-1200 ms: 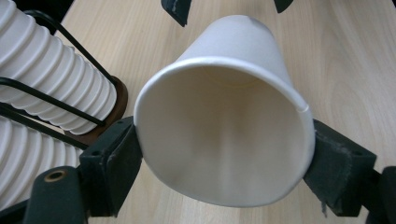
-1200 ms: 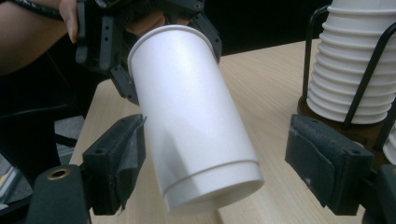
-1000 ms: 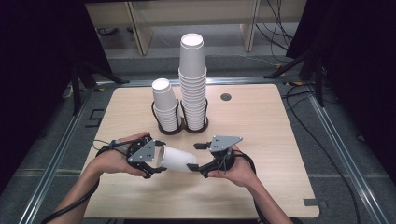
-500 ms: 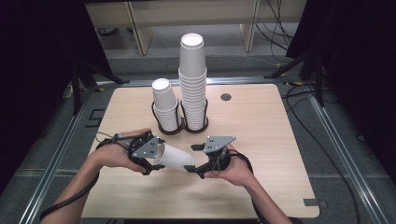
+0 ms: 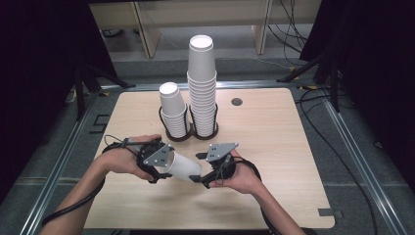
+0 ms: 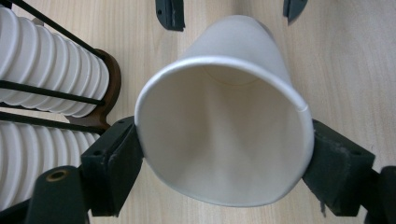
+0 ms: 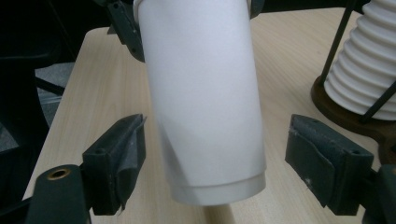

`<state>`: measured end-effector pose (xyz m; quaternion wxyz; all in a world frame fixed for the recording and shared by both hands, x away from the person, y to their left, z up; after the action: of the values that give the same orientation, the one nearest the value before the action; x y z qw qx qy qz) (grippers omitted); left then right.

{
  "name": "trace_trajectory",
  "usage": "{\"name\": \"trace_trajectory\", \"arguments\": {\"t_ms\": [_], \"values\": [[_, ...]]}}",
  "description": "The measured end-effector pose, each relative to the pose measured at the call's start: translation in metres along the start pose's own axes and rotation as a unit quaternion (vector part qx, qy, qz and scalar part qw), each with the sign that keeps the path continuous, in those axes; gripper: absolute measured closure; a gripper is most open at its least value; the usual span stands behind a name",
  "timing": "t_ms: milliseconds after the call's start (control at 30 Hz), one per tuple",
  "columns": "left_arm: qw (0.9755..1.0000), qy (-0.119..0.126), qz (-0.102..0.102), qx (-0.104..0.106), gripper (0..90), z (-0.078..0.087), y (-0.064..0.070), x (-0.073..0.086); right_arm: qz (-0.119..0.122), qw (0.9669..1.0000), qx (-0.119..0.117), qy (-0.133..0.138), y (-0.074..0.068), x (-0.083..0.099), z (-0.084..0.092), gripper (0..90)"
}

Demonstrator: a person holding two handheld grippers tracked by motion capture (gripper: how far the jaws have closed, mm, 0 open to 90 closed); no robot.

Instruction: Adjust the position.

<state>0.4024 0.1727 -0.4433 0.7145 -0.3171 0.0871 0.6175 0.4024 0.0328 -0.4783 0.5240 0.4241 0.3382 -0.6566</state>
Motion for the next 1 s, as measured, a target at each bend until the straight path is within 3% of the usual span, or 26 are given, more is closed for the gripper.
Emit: {"name": "trace_trajectory", "arguments": {"t_ms": [200,233,367,400,433,500,533,567,600,633,667,733,767,833,1000], "values": [[0.9999,-0.009,-0.004,0.005,19.4,-0.002,0.001,0.001,-0.003,0.9996,-0.010,-0.025,-0.001,0.000,-0.008,20.9],[0.9999,-0.010,-0.004,0.006,19.4,-0.002,0.001,0.001,-0.018,0.9994,-0.010,-0.029,-0.003,0.001,-0.009,20.9],[0.9999,-0.012,-0.007,0.009,19.4,-0.001,0.002,0.000,0.001,0.9990,-0.021,-0.040,-0.003,-0.001,-0.015,21.0],[0.9998,-0.013,-0.009,0.010,19.4,-0.001,0.002,-0.001,-0.014,0.9985,-0.021,-0.049,-0.006,0.000,-0.014,21.0],[0.9998,-0.015,-0.011,0.011,19.4,-0.001,0.002,-0.001,0.014,0.9985,-0.020,-0.050,-0.002,-0.001,-0.016,21.0],[0.9998,-0.016,-0.012,0.011,19.5,-0.001,0.002,-0.001,-0.011,0.9977,-0.025,-0.062,-0.006,0.000,-0.017,21.6],[0.9998,-0.015,-0.011,0.012,19.4,-0.001,0.002,-0.001,-0.009,0.9973,-0.028,-0.067,-0.006,0.000,-0.017,22.3],[0.9997,-0.015,-0.012,0.013,19.4,-0.001,0.002,-0.001,0.018,0.9973,-0.030,-0.064,-0.003,-0.001,-0.018,23.4],[0.9998,-0.015,-0.012,0.011,19.4,-0.001,0.002,-0.002,0.011,0.9973,-0.032,-0.065,-0.005,-0.001,-0.019,23.6],[0.9997,-0.015,-0.012,0.012,19.4,-0.002,0.002,-0.002,0.027,0.9972,-0.031,-0.062,-0.002,-0.002,-0.020,23.9],[0.9997,-0.016,-0.013,0.012,19.4,-0.002,0.002,-0.002,-0.004,0.9967,-0.032,-0.075,-0.007,0.000,-0.019,24.1],[0.9997,-0.014,-0.012,0.013,19.4,-0.002,0.003,-0.002,0.019,0.9969,-0.033,-0.069,-0.004,-0.001,-0.022,24.8],[0.9997,-0.014,-0.012,0.013,19.4,-0.002,0.003,-0.002,-0.006,0.9962,-0.035,-0.080,-0.007,0.001,-0.021,25.0],[0.9997,-0.015,-0.012,0.013,19.4,-0.001,0.003,-0.002,0.021,0.9960,-0.038,-0.078,-0.004,0.001,-0.023,25.6],[0.9997,-0.018,-0.013,0.014,19.4,-0.002,0.003,-0.002,0.012,0.9955,-0.041,-0.085,-0.004,0.002,-0.023,25.6]]}}
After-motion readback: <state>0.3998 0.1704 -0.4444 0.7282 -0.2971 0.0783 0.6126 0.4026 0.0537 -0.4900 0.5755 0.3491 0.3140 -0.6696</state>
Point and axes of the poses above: each handheld gripper's, and its own axes: z roughly backward along the jaws, x roughly out of its underside, y roughly to its right, the point moved 8 cm from there along -z, roughly forward along the jaws, and after that the axes turned 4 degrees about y, right-handed, at the moved point
